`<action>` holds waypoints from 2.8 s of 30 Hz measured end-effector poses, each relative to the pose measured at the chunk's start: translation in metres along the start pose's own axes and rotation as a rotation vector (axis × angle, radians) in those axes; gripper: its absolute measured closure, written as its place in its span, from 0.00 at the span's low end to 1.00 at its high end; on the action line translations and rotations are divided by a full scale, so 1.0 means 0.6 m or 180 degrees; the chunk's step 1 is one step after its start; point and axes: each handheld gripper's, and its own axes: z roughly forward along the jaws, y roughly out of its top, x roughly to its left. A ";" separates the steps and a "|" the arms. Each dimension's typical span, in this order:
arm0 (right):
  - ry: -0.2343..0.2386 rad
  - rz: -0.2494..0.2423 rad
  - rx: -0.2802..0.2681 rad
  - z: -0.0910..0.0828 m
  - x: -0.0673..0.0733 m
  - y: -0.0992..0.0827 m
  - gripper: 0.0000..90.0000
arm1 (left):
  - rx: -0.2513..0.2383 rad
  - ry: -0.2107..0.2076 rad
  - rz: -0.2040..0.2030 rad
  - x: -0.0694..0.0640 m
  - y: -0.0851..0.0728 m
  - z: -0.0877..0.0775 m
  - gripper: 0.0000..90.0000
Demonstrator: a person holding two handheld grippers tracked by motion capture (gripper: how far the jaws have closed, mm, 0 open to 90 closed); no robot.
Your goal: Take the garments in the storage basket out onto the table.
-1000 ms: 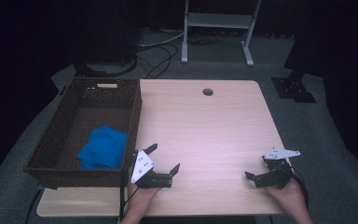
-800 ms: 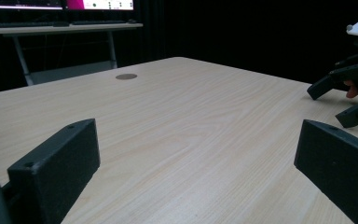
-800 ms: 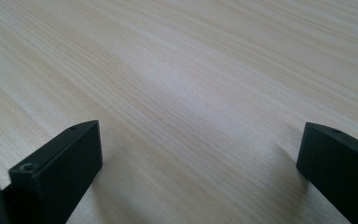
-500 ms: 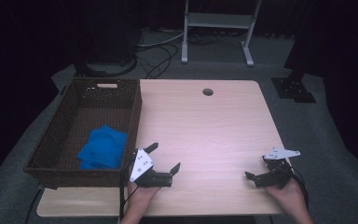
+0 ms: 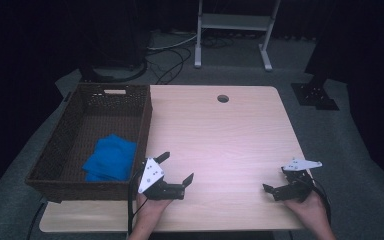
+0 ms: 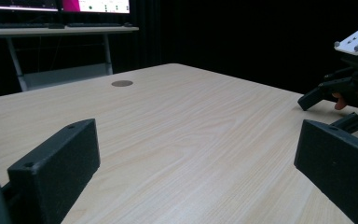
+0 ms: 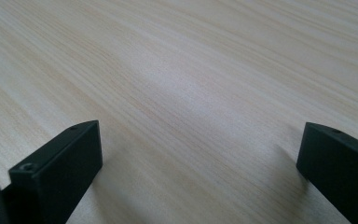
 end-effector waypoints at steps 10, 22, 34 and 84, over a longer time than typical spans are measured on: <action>-0.0001 0.0000 0.0000 0.000 0.000 0.000 0.00 | 0.0011 -0.0025 -0.0006 -0.002 0.011 0.000 0.00; 0.0000 0.0000 0.0000 0.000 0.000 0.000 0.00 | -0.0018 -0.0063 -0.0011 -0.003 0.026 -0.001 0.00; 0.0000 -0.0001 0.0000 0.000 0.000 0.000 0.00 | -0.0007 -0.0080 -0.0018 -0.004 0.035 -0.002 0.00; 0.0000 -0.0001 0.0000 0.000 0.000 0.000 0.00 | 0.0031 -0.0116 -0.0040 0.004 0.070 -0.010 0.00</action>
